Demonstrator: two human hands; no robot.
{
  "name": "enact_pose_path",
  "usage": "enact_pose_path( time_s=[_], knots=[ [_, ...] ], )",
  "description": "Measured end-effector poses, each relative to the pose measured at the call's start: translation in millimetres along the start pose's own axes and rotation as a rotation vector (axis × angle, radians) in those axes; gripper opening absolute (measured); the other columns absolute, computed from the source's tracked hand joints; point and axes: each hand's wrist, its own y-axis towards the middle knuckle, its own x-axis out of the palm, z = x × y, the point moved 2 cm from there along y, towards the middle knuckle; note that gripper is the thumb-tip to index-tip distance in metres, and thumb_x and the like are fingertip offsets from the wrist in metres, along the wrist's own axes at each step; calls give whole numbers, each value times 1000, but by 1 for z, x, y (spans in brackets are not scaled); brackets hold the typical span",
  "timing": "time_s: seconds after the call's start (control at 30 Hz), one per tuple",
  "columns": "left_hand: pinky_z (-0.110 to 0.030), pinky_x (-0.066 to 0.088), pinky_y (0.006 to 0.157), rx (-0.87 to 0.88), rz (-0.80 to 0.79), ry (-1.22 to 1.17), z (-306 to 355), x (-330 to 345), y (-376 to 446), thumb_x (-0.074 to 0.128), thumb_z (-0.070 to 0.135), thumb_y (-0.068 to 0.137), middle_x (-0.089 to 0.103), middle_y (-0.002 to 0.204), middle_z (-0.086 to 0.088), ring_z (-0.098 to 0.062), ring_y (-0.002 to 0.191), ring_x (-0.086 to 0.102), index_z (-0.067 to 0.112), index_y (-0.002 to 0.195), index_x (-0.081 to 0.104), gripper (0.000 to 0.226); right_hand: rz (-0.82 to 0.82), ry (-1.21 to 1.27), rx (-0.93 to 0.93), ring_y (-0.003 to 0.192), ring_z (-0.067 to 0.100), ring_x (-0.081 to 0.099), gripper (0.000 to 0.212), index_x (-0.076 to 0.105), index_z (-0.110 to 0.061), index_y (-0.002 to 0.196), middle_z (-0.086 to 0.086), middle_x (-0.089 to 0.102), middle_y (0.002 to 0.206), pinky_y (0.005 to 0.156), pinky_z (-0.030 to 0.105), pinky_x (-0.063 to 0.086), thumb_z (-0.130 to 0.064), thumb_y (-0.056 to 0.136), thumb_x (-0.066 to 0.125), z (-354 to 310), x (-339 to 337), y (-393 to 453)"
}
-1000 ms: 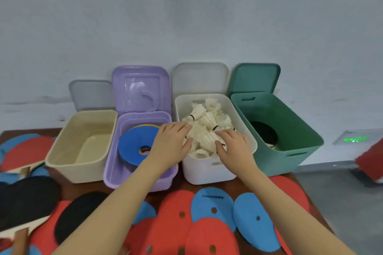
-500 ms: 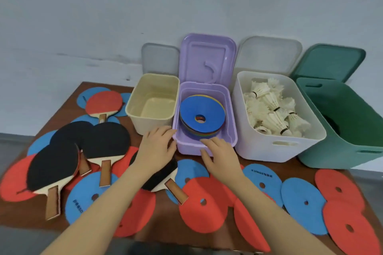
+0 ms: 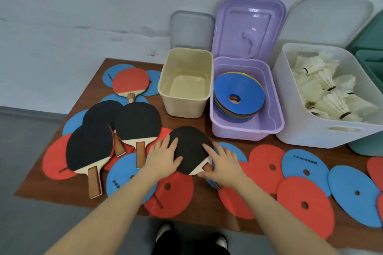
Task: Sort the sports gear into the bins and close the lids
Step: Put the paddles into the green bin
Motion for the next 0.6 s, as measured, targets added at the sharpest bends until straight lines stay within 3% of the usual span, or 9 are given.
enact_pose_path(
  time_s=[0.13, 0.3, 0.47, 0.6],
  knots=[
    [-43, 19, 112, 90, -95, 33, -25, 1, 13, 39, 53, 92, 6, 156, -9, -30, 140, 16, 24, 149, 11, 70, -46, 55, 73, 141, 31, 10, 115, -5, -38, 147, 6, -8, 157, 112, 45, 15, -64, 64, 70, -15, 20, 7],
    [-41, 20, 113, 170, -96, -117, -36, 8, 17, 48, 47, 91, -1, 157, -9, -30, 140, 12, 24, 148, 17, 69, -16, 71, 90, 140, 40, 4, 112, -2, -47, 144, -1, -16, 156, 111, 50, 15, -60, 62, 74, -31, 33, 18],
    [-35, 17, 112, 267, -70, -120, -36, 4, 20, 48, 46, 92, 8, 157, 0, -30, 135, 18, 24, 147, 24, 64, 38, 74, 73, 138, 37, 12, 92, 21, -49, 141, -2, 2, 157, 110, 48, 16, -63, 65, 70, -33, 28, 19],
    [-34, 20, 110, 337, 61, -126, -44, -5, 11, 46, 46, 92, 20, 154, 4, -30, 131, 26, 25, 143, 35, 56, 180, 112, 68, 136, 39, 19, 83, 38, -44, 137, 2, 18, 155, 105, 51, 21, -60, 63, 73, -51, 23, 10]
  ],
)
